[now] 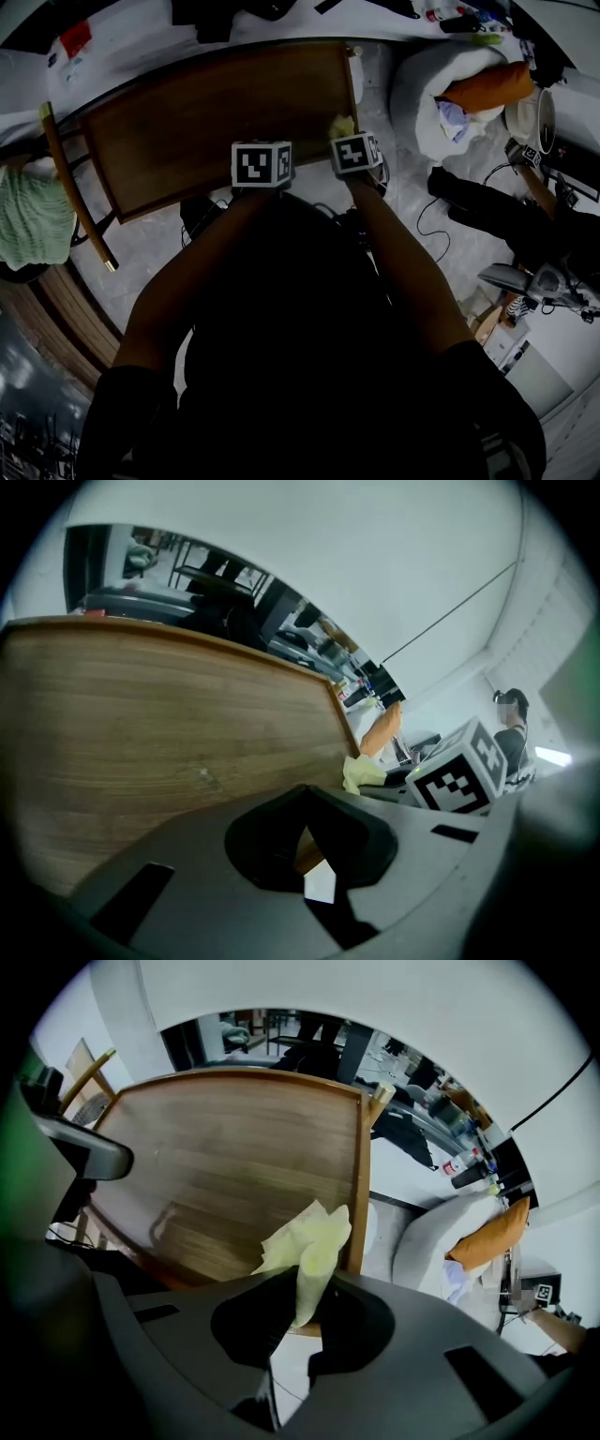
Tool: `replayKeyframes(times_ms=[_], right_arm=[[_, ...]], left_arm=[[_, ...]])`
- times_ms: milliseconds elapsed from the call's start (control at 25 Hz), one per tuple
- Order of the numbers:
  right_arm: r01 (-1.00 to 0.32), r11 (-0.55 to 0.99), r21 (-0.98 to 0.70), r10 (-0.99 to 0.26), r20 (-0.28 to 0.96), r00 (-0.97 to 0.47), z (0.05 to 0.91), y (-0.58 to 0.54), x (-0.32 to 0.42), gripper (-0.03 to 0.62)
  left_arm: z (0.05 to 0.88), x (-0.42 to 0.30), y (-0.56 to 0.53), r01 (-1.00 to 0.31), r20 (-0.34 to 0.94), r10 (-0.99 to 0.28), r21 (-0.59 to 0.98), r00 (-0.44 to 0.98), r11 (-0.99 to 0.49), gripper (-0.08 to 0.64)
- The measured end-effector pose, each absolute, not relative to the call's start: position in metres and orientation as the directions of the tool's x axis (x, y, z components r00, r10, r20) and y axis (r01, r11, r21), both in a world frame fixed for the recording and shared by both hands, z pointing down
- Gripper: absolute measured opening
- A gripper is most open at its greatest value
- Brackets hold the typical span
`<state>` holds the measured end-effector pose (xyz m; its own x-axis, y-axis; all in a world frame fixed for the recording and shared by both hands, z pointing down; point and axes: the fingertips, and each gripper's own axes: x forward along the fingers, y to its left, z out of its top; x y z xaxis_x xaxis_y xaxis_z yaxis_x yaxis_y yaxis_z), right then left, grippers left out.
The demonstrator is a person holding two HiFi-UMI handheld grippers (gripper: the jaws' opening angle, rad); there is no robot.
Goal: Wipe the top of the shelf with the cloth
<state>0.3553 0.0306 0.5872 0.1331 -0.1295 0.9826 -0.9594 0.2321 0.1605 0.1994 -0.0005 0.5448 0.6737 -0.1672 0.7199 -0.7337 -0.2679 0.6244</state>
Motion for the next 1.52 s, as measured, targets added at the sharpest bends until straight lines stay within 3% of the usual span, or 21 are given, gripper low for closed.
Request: replayKeyframes(times_ms=[80, 200, 360, 640, 840, 1040, 1240, 1520], right_arm=[[-0.971, 0.185, 0.151, -0.143, 0.982, 0.125, 0.580, 0.028, 0.350, 0.046], [-0.967, 0.160, 0.200, -0.286, 0.947, 0.149, 0.549, 0.002, 0.335, 0.045], [-0.944, 0.294, 0.151, -0.407, 0.913, 0.020, 0.529, -0.025, 0.238, 0.045], [-0.887, 0.461, -0.006, -0.467, 0.849, -0.248, 0.506, -0.062, 0.063, 0.044], [-0.783, 0.606, -0.140, -0.396, 0.800, -0.450, 0.511, -0.053, -0.065, 0.044], [-0.692, 0.671, -0.266, -0.255, 0.793, -0.553, 0.532, -0.026, -0.151, 0.044], [-0.625, 0.709, -0.326, -0.154, 0.794, -0.588, 0.560, -0.005, -0.202, 0.044], [-0.654, 0.674, -0.345, -0.076, 0.847, -0.525, 0.600, 0.002, -0.210, 0.044]], left_arm=[[0.537, 0.174, -0.001, -0.736, 0.714, -0.184, 0.634, 0.675, -0.240, 0.011], [0.525, 0.131, 0.001, -0.724, 0.691, -0.215, 0.668, 0.690, -0.173, 0.011], [0.509, 0.057, -0.004, -0.751, 0.700, -0.280, 0.642, 0.657, -0.155, 0.011], [0.482, -0.079, -0.012, -0.804, 0.721, -0.392, 0.588, 0.571, -0.089, 0.011], [0.458, -0.158, -0.009, -0.820, 0.726, -0.444, 0.571, 0.524, -0.033, 0.011], [0.463, -0.202, 0.003, -0.850, 0.757, -0.446, 0.526, 0.478, -0.018, 0.011], [0.477, -0.227, 0.011, -0.887, 0.795, -0.430, 0.460, 0.427, -0.030, 0.011], [0.475, -0.234, 0.006, -0.894, 0.802, -0.421, 0.445, 0.424, -0.053, 0.011]])
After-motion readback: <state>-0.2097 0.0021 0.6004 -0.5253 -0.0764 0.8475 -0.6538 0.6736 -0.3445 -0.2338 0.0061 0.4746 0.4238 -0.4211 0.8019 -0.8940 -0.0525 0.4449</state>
